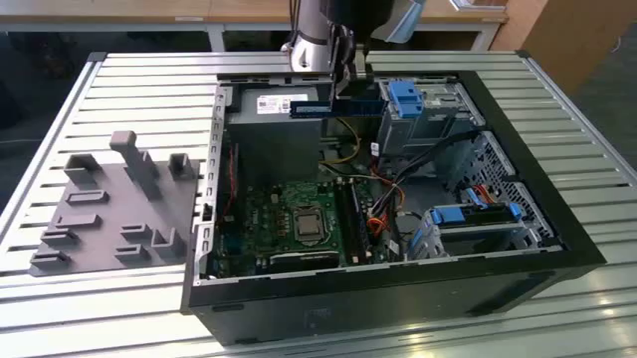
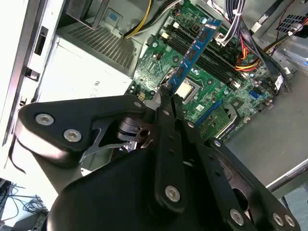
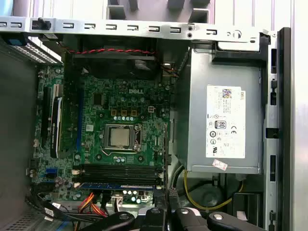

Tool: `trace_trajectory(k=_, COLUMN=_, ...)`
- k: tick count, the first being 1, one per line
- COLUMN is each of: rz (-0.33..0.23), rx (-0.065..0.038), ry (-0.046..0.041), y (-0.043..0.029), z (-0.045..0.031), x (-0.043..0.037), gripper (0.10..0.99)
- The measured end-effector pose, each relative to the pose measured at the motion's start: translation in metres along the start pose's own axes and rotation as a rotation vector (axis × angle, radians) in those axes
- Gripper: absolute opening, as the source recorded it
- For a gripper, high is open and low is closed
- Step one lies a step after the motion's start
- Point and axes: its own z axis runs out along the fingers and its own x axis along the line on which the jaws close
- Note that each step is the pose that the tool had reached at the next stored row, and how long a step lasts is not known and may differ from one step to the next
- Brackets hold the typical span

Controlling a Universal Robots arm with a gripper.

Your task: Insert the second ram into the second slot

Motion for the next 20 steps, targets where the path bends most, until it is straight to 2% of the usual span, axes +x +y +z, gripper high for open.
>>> trace_trajectory(k=6, rz=0.0, rx=0.0, ry=0.0, y=0.0001, z=0.0, x=0.0025, gripper=0.137)
trace_trajectory(k=20, rz=0.0, rx=0.0, ry=0.0003, y=0.0007, z=-0.0004, x=0.0267, gripper=0.137)
